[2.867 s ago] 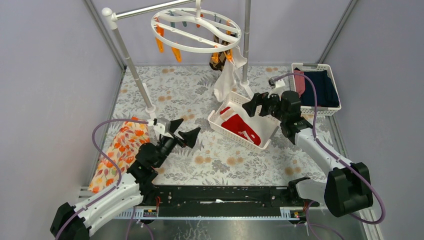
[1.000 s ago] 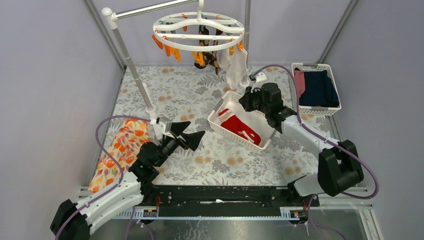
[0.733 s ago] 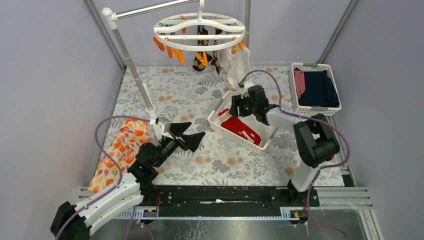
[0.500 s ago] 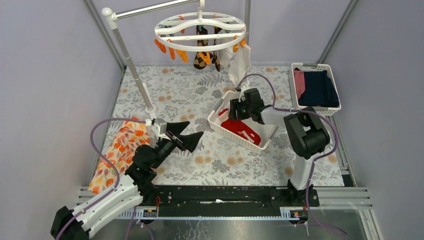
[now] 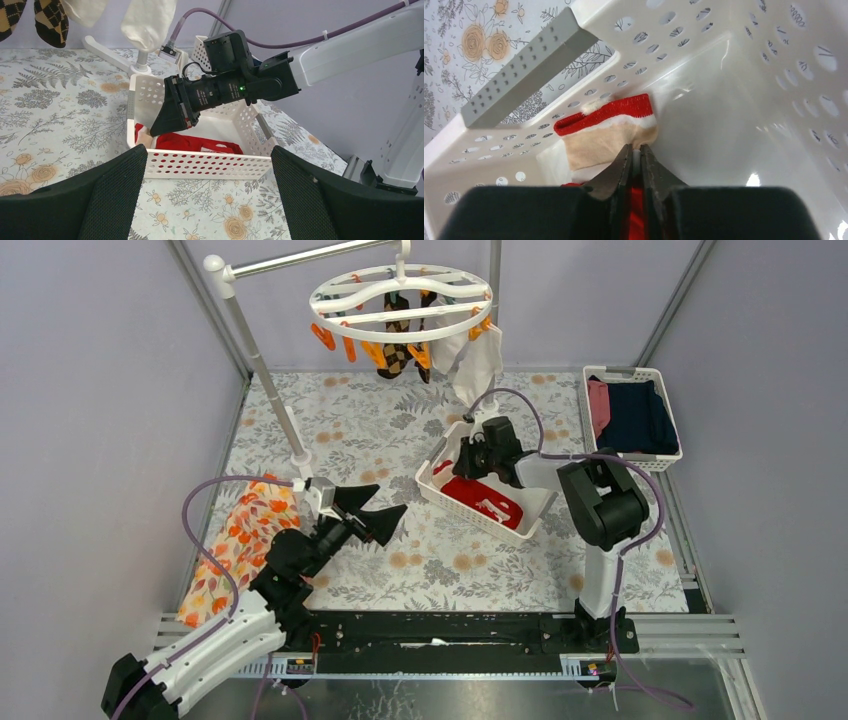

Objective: Clip the socks to the hanger
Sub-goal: Pick up the sock from the bin.

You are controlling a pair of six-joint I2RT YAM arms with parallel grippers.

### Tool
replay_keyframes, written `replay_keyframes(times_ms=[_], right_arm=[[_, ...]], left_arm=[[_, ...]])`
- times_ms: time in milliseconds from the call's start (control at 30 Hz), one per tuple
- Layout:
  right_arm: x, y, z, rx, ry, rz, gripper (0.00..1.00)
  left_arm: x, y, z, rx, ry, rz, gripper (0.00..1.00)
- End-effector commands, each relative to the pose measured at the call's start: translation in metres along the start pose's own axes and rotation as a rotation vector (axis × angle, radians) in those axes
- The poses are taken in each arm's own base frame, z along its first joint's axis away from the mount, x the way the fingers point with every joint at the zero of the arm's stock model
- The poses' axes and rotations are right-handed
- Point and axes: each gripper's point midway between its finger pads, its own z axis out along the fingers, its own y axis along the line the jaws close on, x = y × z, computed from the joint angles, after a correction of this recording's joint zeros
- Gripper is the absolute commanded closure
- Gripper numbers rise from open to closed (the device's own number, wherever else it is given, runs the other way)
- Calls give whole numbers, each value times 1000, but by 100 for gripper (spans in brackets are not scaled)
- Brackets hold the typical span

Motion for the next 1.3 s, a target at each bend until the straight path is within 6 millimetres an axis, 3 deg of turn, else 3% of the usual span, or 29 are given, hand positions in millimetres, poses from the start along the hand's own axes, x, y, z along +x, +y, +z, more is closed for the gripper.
replay_keyframes(times_ms=[0, 100, 467, 600, 767, 900, 1067, 1267], right_arm=[[-17, 13, -19, -11, -77, -33, 92], [-30, 14, -45, 26, -149, -58, 100], [-64, 30, -118, 60, -329, -126, 100], [-82, 45, -150, 36, -431, -176, 100], [-102, 60, -194, 35, -554, -260, 100], [-112, 68, -218, 36, -627, -293, 100], [-114, 104, -240, -125, -691, -376, 100], [-114, 132, -261, -254, -734, -439, 100]], left_arm=[[3, 5, -4, -18, -1, -11, 2], [0, 4, -4, -15, -10, -20, 2], [0, -9, 0, 48, -19, -86, 3], [0, -13, 1, 68, -30, -118, 2], [-18, -13, 6, 71, -124, -242, 1], [-26, -15, 20, 104, -145, -340, 1], [-34, -27, 39, 202, -155, -440, 2], [-33, -30, 66, 246, -124, -646, 8]])
